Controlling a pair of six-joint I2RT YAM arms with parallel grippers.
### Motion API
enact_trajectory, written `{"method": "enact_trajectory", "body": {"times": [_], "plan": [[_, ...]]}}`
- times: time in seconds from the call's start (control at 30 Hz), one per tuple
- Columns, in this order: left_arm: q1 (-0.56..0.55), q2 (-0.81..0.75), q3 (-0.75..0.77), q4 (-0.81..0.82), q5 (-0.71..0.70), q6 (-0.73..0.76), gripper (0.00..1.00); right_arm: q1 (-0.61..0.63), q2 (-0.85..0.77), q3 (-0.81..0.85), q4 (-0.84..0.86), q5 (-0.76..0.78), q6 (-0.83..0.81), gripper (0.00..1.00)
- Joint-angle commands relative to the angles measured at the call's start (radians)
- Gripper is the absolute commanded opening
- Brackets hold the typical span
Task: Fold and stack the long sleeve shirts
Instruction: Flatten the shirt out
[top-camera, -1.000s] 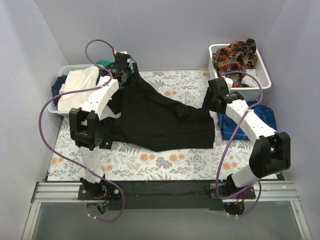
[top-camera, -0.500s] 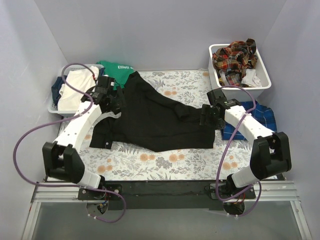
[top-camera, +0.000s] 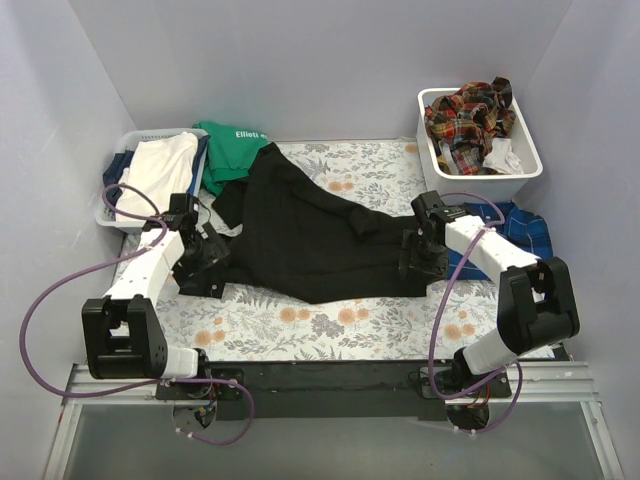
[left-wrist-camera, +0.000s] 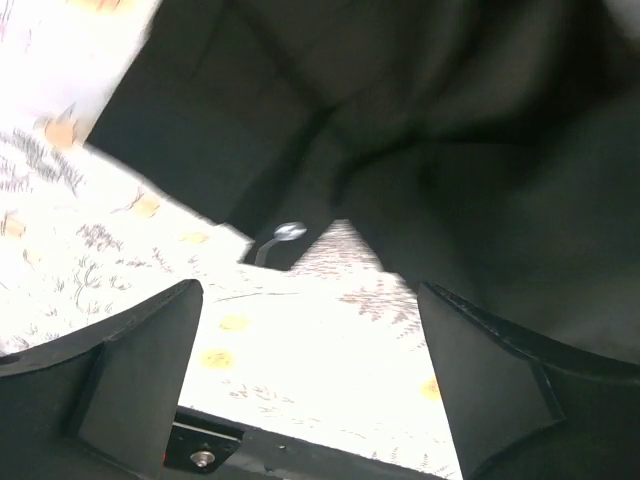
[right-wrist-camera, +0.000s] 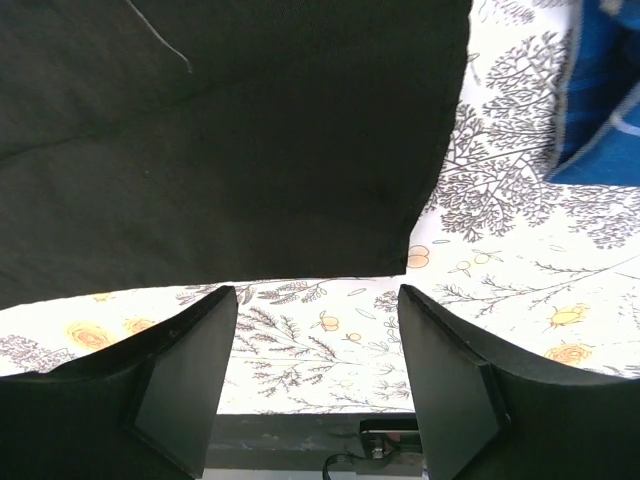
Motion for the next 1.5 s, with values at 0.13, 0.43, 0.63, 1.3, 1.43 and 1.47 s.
{"method": "enact_trajectory", "body": {"times": [0.13,0.43,0.63,1.3,1.43,1.47], "plan": [[0.118,0.024,-0.109,0.027,0.046,-0.100,0.84,-0.001,0.056,-0.009,0.047,-0.053,0.001,0.73],[0.144,0.128,-0.122,0.098,0.076,-0.134,0.78,-0.001,0.095,0.000,0.085,-0.087,-0.005,0.73],[0.149,0.233,-0.173,0.157,0.097,-0.146,0.42,-0.002,0.098,-0.001,0.098,-0.093,-0.007,0.73],[0.161,-0.109,0.411,-0.165,-0.164,-0.234,0.00,-0.002,0.083,0.017,0.072,-0.067,-0.026,0.71],[0.161,-0.112,0.513,-0.120,-0.087,-0.164,0.00,-0.002,0.090,0.042,0.042,-0.018,-0.033,0.71],[0.160,-0.115,0.517,-0.078,-0.026,-0.144,0.00,-0.002,0.089,0.045,0.041,-0.008,-0.030,0.71]]}}
